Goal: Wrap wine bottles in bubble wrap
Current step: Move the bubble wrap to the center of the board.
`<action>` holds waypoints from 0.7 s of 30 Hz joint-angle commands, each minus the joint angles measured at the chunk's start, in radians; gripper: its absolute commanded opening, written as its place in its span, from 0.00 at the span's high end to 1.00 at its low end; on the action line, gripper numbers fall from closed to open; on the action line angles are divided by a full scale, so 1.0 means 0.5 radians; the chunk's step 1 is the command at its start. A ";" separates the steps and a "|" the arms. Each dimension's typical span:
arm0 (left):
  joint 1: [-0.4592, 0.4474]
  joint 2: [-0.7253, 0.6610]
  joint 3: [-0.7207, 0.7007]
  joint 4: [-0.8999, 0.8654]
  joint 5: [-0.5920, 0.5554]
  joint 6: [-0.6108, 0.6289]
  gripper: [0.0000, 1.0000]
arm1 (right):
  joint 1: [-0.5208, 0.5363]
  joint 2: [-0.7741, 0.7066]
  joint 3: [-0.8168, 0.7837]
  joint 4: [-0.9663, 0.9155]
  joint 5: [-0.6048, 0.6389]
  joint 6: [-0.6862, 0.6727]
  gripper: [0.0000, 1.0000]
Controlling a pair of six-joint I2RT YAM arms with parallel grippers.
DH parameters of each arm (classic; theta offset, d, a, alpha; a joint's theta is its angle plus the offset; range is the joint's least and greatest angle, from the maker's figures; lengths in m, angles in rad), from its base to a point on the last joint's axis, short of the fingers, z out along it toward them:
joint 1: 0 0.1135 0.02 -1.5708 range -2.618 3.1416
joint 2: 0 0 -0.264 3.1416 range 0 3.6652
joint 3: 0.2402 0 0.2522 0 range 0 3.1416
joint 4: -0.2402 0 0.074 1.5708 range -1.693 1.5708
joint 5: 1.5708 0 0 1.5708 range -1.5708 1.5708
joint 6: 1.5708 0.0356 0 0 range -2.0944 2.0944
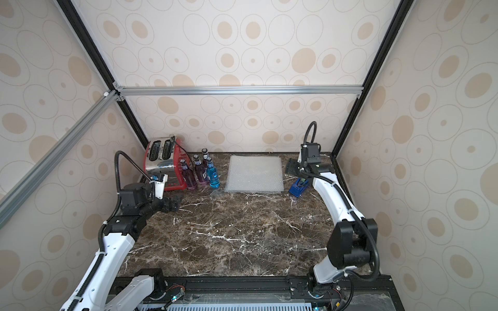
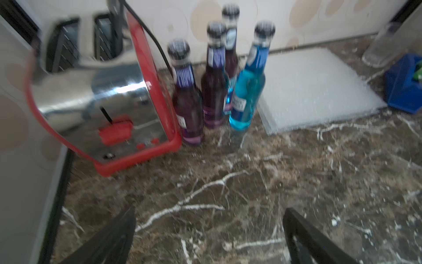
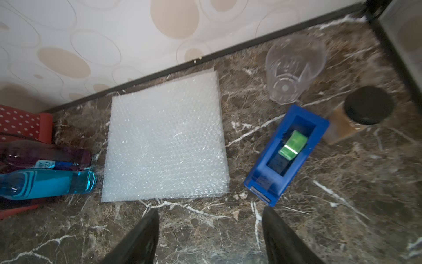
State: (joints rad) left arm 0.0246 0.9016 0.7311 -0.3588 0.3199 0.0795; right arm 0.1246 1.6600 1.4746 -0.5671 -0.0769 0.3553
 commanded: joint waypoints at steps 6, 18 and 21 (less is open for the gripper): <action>0.021 0.010 -0.107 0.069 0.205 0.111 0.01 | 0.012 0.768 0.561 -0.546 -0.234 -0.039 0.38; 0.027 0.010 -0.132 0.081 0.273 0.123 0.01 | -0.003 1.325 1.132 -0.789 -0.198 -0.116 0.54; 0.027 0.022 -0.107 0.060 0.269 0.123 0.01 | -0.019 1.348 1.134 -0.769 -0.206 -0.097 0.55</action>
State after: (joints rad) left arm 0.0288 0.9089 0.6624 -0.3260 0.4355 0.1135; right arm 0.1238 2.3142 2.0212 -0.8921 -0.1833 0.3088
